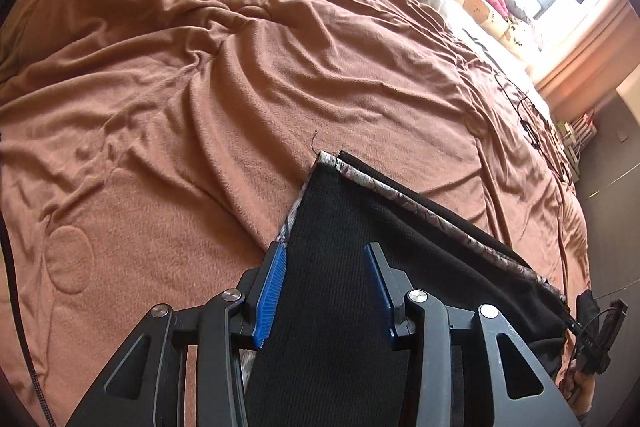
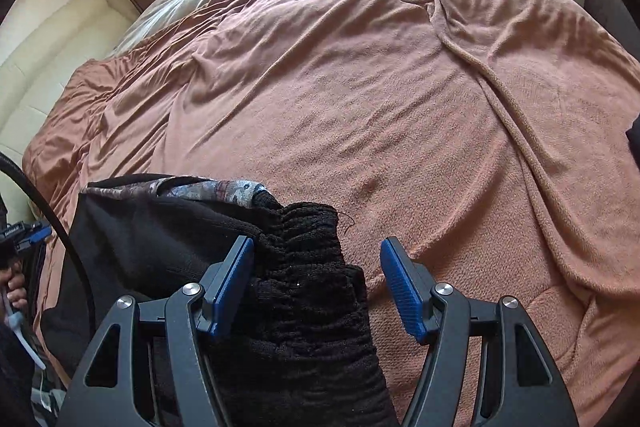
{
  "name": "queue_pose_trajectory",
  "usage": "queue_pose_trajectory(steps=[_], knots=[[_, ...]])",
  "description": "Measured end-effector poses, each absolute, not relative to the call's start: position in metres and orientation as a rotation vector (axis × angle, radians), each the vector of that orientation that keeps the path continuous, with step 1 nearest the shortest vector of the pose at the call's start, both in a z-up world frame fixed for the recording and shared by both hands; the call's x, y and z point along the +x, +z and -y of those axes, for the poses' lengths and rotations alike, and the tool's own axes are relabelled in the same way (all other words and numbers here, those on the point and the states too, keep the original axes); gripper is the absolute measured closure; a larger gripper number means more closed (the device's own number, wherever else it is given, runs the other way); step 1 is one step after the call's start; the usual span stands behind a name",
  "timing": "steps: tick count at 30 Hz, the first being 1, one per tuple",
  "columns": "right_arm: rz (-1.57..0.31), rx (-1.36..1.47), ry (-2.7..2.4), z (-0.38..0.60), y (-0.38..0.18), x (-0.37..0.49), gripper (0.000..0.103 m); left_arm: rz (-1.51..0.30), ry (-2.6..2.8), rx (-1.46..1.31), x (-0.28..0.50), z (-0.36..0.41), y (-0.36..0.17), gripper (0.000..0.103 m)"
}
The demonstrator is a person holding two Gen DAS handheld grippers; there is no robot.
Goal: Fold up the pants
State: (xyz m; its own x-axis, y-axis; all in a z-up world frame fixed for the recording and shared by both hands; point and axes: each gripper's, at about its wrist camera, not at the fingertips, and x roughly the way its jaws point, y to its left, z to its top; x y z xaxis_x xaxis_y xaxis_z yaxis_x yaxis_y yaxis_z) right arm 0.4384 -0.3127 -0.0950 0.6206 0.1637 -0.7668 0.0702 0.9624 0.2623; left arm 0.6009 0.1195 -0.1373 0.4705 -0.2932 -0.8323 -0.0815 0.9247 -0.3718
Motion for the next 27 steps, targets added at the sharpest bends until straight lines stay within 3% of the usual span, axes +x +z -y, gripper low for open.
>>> queue_pose_trajectory(steps=[13,15,17,18,21,22,24,27], knots=[[-0.871,0.248,0.039,0.308,-0.099,0.437,0.039,-1.143,-0.157,-0.249,0.667,-0.090,-0.171,0.060],[-0.866,0.238,0.035,0.305,-0.098,0.437,0.039,-1.155,-0.140,-0.219,0.673,-0.088,-0.177,0.054],[-0.854,0.203,0.036,0.300,-0.097,0.436,0.050,-1.165,-0.133,-0.201,0.677,-0.088,-0.182,0.049],[-0.854,0.198,0.046,0.298,-0.098,0.436,0.061,-1.170,-0.135,-0.199,0.679,-0.088,-0.185,0.049],[-0.845,0.176,0.041,0.295,-0.098,0.436,0.072,-1.156,-0.140,-0.198,0.680,-0.088,-0.186,0.049],[-0.839,0.158,0.035,0.293,-0.097,0.435,0.089,-1.152,-0.143,-0.194,0.680,-0.088,-0.185,0.051],[-0.830,0.143,-0.002,0.295,-0.096,0.435,0.092,-1.150,-0.168,-0.183,0.680,-0.084,-0.183,0.078],[-0.831,0.216,0.000,0.303,-0.097,0.431,0.093,-1.143,-0.164,-0.138,0.679,-0.077,-0.176,0.091]])
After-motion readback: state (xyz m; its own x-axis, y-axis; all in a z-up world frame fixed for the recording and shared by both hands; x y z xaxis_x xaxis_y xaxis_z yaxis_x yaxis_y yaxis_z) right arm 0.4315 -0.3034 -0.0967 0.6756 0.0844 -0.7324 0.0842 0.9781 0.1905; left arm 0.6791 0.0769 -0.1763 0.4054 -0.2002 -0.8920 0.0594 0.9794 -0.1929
